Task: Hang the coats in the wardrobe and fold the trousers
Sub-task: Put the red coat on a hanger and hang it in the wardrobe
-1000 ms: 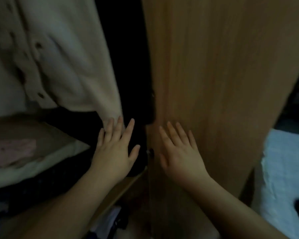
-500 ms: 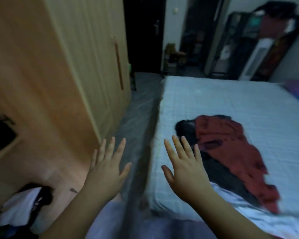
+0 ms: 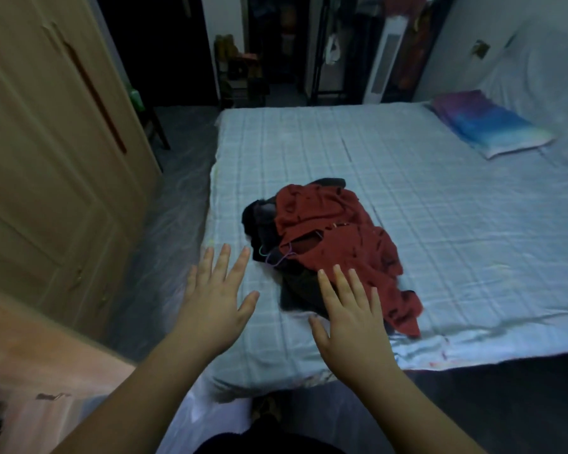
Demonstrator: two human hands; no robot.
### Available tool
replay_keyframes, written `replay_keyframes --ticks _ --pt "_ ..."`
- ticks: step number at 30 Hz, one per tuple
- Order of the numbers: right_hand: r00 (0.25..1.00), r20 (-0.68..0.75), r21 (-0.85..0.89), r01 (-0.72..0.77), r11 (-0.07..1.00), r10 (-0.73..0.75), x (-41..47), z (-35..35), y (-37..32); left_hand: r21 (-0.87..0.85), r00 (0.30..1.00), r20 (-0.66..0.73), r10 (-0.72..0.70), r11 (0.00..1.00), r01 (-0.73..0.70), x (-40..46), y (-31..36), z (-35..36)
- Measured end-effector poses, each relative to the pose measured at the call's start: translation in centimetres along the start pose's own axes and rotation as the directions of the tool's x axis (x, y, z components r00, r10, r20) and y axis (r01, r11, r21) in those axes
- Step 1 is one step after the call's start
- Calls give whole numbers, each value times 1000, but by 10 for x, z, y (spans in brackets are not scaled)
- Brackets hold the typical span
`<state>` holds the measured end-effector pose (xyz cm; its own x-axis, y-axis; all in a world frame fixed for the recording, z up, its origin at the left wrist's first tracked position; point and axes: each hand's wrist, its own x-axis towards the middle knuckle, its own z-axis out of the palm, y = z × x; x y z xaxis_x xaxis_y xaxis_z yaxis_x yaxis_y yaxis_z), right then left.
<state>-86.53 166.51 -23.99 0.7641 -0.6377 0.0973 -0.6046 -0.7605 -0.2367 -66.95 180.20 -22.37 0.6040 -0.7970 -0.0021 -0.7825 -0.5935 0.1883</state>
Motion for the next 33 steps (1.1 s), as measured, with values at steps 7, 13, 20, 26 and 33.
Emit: replay_keyframes --ticks 7,13,20,26,33 --pt "998 64 -27 -6 1000 7 65 34 51 -69 997 77 -17 997 22 75 9 52" --pt "968 251 -80 6 997 14 137 94 88 -62 964 258 -60 995 78 141 -1 120" --pt "912 411 -70 11 997 19 207 149 120 -87 943 326 -70 991 104 203 5 169" --pt "888 461 -45 22 999 1 270 209 129 -141 929 329 -171 964 227 221 11 206" --pt "838 541 -150 13 989 71 292 263 124 -187 894 364 -260 920 344 211 24 239"
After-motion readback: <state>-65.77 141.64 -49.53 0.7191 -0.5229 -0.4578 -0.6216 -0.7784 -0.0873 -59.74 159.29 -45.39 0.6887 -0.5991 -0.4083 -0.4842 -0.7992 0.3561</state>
